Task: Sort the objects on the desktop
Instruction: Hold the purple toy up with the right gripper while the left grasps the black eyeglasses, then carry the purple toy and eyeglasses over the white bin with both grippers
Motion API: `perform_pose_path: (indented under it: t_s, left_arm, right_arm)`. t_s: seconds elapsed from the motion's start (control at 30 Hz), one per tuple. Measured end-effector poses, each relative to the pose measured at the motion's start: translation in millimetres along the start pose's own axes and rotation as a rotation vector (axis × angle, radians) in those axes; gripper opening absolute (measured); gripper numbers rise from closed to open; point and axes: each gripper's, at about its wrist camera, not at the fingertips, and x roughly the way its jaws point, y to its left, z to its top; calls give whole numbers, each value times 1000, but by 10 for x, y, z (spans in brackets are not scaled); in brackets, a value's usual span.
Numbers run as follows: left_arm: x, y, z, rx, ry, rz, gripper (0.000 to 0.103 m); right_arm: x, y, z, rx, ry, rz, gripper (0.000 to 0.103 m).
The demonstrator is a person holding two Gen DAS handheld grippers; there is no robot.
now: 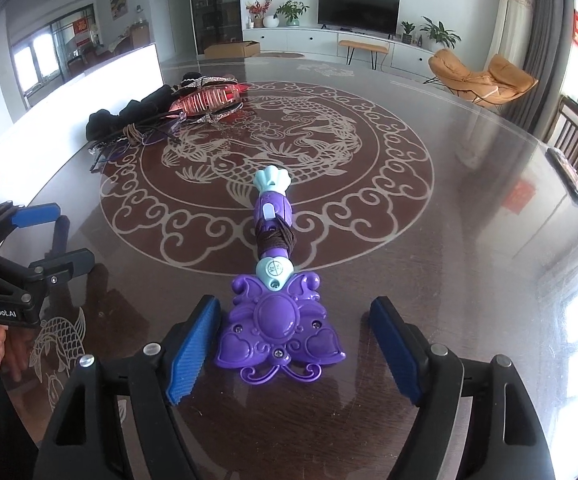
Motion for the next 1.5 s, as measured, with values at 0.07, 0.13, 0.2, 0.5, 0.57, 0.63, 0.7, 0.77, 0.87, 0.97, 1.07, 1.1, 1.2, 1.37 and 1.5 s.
perform_pose_path:
  t_s: [0.07, 0.13, 0.2, 0.5, 0.57, 0.63, 0.7, 0.77, 0.87, 0.97, 1.07, 1.1, 1.2, 1.37, 1.5]
  left_arm:
    - [6, 12, 27, 10, 19, -17, 103]
    - [-1, 74, 120, 18, 21, -53, 103]
    - [-103, 179, 325, 26, -51, -42, 103]
    - [367, 452, 1106, 143, 86, -87, 103]
    - [499, 495, 1133, 119, 100, -102, 103]
    - [579, 497, 1166, 91, 93, -122, 103]
    - [594, 462, 1166, 69, 79, -181, 103]
    - [599, 377, 1099, 76, 98, -289, 103]
    - [515, 225, 985, 138, 110, -361, 102]
    - [499, 161, 1013, 166, 106, -255, 102]
    - [573, 154, 1127, 128, 98, -184, 100]
    - [607, 148, 1139, 115, 96, -171, 96]
    - [684, 129, 1141, 110, 79, -73, 42]
    - [501, 155, 852, 16, 32, -85, 14]
    - [231, 304, 460, -89, 18, -144, 14]
  right_arm:
    - [-37, 32, -7, -16, -22, -20, 81]
    - [-64, 64, -14, -37, -34, -29, 86]
    - [-80, 86, -18, -53, -41, -35, 86]
    - [-103, 21, -8, -22, -61, -48, 87]
    - [-116, -5, -12, -10, -68, -45, 91]
    - [-119, -28, -8, -1, -68, -45, 91]
    - [-111, -41, -5, 7, -66, -38, 91]
    - [-108, -54, -3, 15, -67, -33, 91]
    - [-112, -65, -13, 24, -71, -25, 91]
    - [-113, -73, -13, 30, -73, -23, 91]
    - [-99, -46, -6, 24, -69, -20, 91]
    - [-98, -38, -6, 21, -69, -20, 91]
    - [-93, -40, -5, 24, -70, -22, 91]
    - [-93, -101, -7, 54, -72, -6, 91]
    - [-80, -130, -12, 65, -62, 8, 91]
